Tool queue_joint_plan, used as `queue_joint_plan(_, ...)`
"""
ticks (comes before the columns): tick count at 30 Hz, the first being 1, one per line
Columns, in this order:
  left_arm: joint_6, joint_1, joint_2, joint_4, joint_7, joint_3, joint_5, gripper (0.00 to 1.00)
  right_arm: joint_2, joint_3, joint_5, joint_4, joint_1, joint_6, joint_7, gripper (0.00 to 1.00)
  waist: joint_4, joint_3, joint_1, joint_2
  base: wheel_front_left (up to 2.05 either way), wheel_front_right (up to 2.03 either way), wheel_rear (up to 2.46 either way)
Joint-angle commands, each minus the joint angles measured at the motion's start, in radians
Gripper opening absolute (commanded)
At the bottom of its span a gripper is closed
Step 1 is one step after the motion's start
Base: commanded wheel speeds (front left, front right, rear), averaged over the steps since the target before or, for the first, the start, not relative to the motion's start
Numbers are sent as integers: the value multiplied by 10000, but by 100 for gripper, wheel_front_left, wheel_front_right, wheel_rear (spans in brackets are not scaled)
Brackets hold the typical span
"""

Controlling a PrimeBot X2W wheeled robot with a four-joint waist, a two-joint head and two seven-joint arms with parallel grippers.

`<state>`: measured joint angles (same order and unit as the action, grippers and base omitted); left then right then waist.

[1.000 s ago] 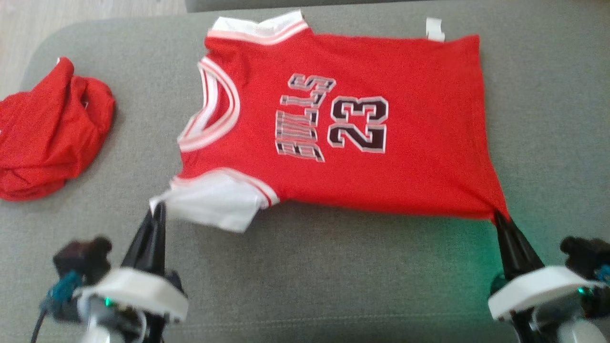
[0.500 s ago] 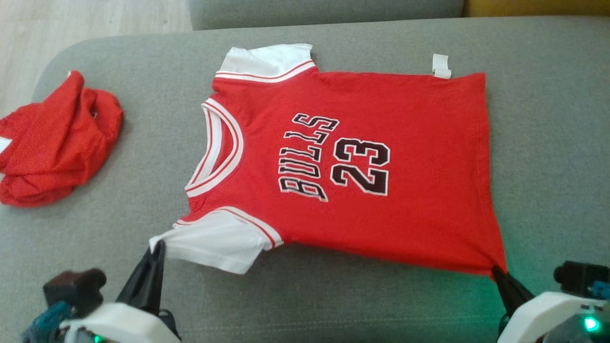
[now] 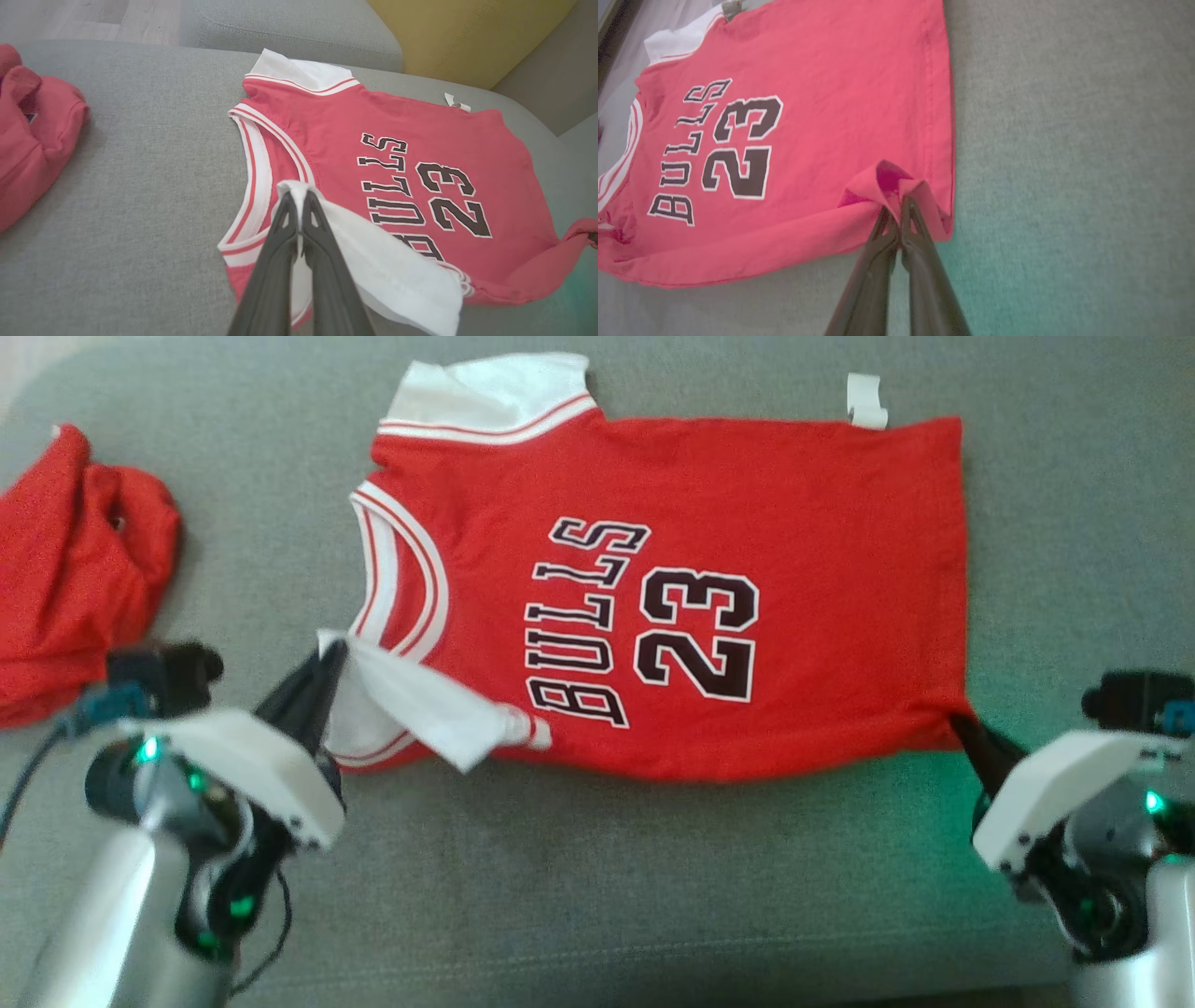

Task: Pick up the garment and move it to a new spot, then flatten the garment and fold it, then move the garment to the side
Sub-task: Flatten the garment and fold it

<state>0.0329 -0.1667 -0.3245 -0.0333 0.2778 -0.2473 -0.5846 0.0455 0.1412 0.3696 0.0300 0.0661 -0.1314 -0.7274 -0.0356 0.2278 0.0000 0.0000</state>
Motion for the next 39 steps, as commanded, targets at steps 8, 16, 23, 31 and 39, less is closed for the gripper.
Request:
queue_joint_plan(8, -605, -2265, 213, 1680, -440, 367, -372, 0, 148, -275, 339, -269, 1132, 7, 1032, 0, -193, 542, 0, 0, 0, 0, 0)
queue_joint_plan(16, -1035, -3141, 631, 2999, -1817, 306, -309, 100, 248, -583, 413, -425, 1271, 7, 3327, 100, -202, 738, 0, 0, 0, 0, 0)
queue_joint_plan(23, -479, -2703, 544, 2819, -3804, 269, 877, 100, 353, -1007, -502, 105, 793, 7, 5489, 100, -191, 654, 0, 0, 0, 0, 0)
queue_joint_plan(31, 687, -1045, 452, 1560, -5199, 538, 1937, 100, 486, -1559, -1895, 868, -36, 7, 7230, 100, -64, 275, 0, 0, 0, 0, 0)
queue_joint_plan(39, 1205, 544, 428, 585, -5327, 660, 2237, 100, 316, -1642, -2013, 1002, -837, 7, 7361, 100, 93, -308, 0, 0, 0, 0, 0)
